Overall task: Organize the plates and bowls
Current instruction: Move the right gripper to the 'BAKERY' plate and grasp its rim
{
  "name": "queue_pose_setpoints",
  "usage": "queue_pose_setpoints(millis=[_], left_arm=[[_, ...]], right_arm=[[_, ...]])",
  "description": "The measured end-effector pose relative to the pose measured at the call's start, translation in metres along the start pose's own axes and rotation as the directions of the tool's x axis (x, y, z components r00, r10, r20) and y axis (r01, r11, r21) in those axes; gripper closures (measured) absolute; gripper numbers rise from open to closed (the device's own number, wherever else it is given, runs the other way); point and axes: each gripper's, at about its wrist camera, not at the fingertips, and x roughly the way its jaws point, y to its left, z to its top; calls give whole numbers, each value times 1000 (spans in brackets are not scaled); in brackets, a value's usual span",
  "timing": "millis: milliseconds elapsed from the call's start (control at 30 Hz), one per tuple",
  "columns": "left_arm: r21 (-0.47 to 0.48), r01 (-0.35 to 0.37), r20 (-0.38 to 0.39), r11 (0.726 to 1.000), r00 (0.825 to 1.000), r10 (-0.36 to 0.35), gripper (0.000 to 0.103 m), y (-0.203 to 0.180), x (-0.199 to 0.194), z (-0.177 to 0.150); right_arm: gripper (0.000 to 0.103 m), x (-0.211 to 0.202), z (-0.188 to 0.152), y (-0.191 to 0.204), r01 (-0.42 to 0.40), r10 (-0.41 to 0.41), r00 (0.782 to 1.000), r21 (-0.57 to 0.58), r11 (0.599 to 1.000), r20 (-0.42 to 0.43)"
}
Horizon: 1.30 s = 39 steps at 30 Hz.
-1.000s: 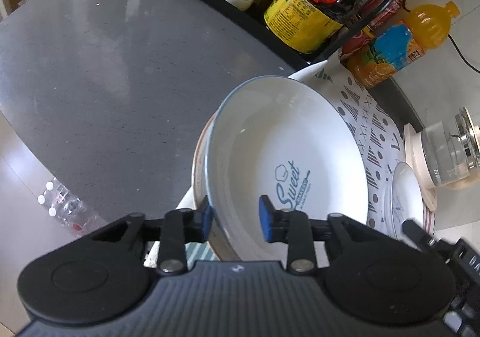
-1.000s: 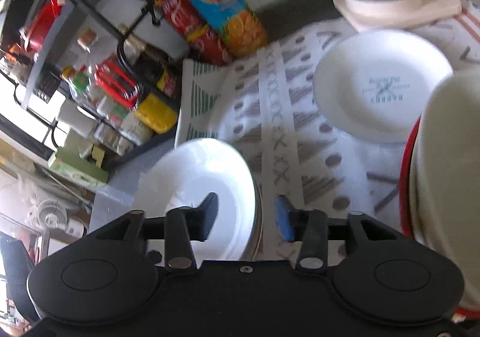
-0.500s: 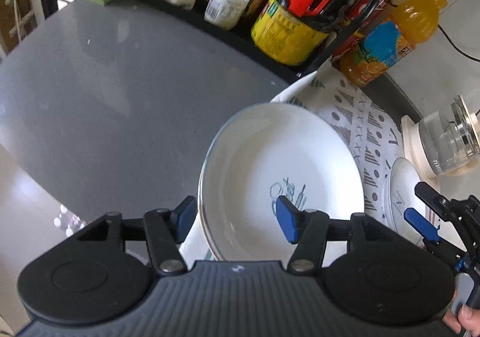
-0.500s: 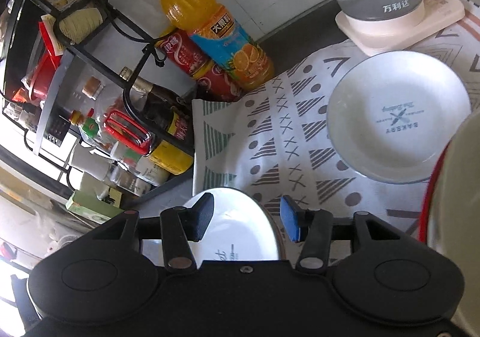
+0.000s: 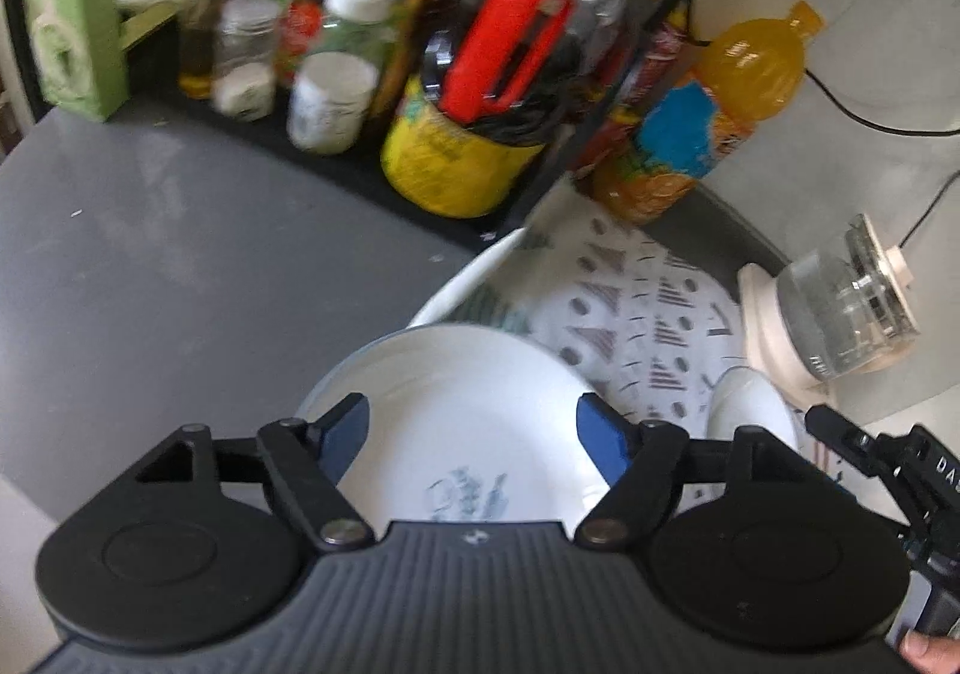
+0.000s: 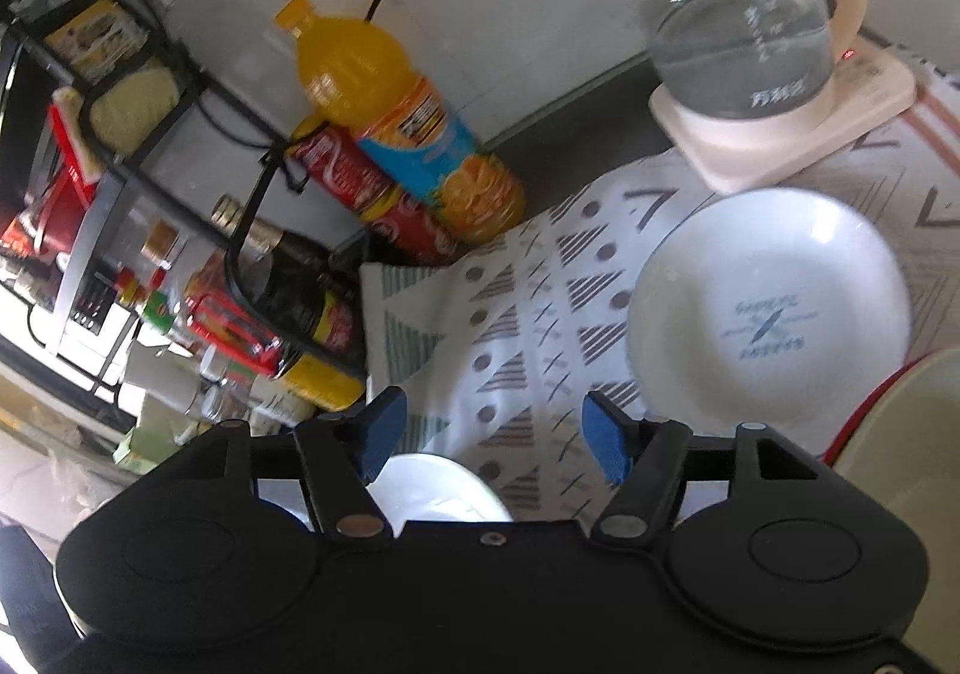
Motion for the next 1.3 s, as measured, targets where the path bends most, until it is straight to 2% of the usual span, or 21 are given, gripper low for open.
queue_pose_setpoints(millis=[100, 233, 633, 833, 1167, 1300], left_arm=[[29, 30, -7, 999, 1000, -30, 29, -18, 8, 4], [54, 62, -36, 997, 998, -60, 28, -37, 25, 6], [124, 152, -130, 981, 982, -136, 28, -96, 70, 6], [148, 189, -183, 971, 970, -161, 28, -117, 90, 3], [138, 251, -266, 958, 941, -209, 33, -147, 127, 4], [138, 261, -294, 955, 932, -212, 45, -158, 145, 5]], right_arm=[[38, -6, 6, -8, 23, -23, 1000, 11, 1000, 19], [27, -16, 13, -21, 54, -55, 998, 28, 998, 41], [27, -40, 25, -61, 166, -171, 984, 83, 983, 56], [27, -43, 26, -83, 212, -221, 974, 147, 966, 44], [39, -38, 40, -115, 274, -281, 960, 225, 935, -3], [43, -28, 48, -126, 312, -312, 949, 231, 922, -39]])
